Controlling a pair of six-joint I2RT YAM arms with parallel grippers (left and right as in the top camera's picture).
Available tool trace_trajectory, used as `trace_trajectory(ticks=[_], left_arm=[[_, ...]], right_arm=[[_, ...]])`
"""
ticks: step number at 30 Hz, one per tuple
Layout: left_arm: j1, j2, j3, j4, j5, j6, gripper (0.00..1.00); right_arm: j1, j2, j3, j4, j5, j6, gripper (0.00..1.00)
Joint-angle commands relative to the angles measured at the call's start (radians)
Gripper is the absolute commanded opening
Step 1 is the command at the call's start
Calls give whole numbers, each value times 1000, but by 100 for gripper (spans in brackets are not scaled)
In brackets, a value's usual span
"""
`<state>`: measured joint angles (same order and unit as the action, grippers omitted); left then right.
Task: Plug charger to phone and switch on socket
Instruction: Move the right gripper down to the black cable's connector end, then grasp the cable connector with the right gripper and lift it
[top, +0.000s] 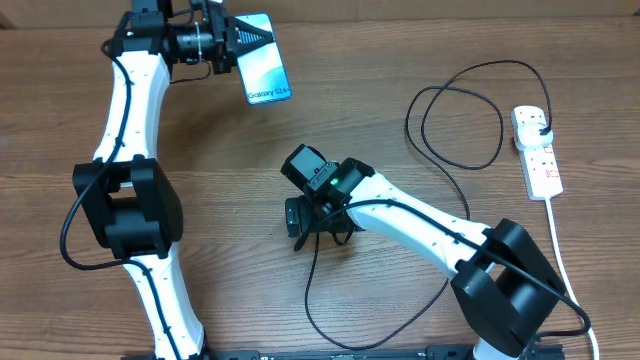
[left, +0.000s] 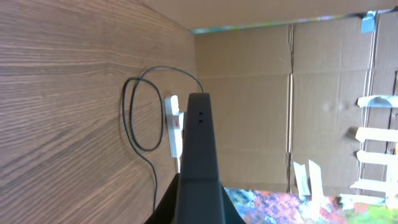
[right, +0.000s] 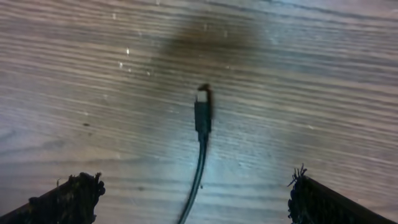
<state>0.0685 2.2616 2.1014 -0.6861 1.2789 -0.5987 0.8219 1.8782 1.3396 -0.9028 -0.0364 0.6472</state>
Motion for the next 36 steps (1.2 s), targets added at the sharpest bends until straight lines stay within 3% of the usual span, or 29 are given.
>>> trace_trajectory(ticks=[1, 9, 16, 22, 27, 30, 32, 33, 36], left_arm=[[20, -5, 8, -7, 19, 16, 4], [20, -5, 8, -21, -3, 20, 4], [20, -5, 8, -21, -4, 20, 4], [20, -5, 8, -21, -27, 20, 4], [20, -5, 8, -21, -31, 19, 4], [20, -5, 8, -21, -31, 20, 4], [20, -5, 8, -21, -31, 20, 4], [20, -5, 8, -21, -31, 20, 5], [20, -5, 8, -21, -34, 20, 4]], right_arm=[[3, -8, -68, 81, -25, 15, 100], [3, -2, -143, 180, -34, 19, 100], [3, 64, -142, 196, -2, 18, 84], [2, 101, -140, 196, -2, 14, 77], [2, 118, -140, 204, 2, 15, 52], [2, 125, -139, 204, 2, 15, 47], [2, 126, -135, 203, 2, 15, 35], [2, 125, -134, 204, 2, 15, 22], [2, 126, -134, 210, 2, 14, 20]])
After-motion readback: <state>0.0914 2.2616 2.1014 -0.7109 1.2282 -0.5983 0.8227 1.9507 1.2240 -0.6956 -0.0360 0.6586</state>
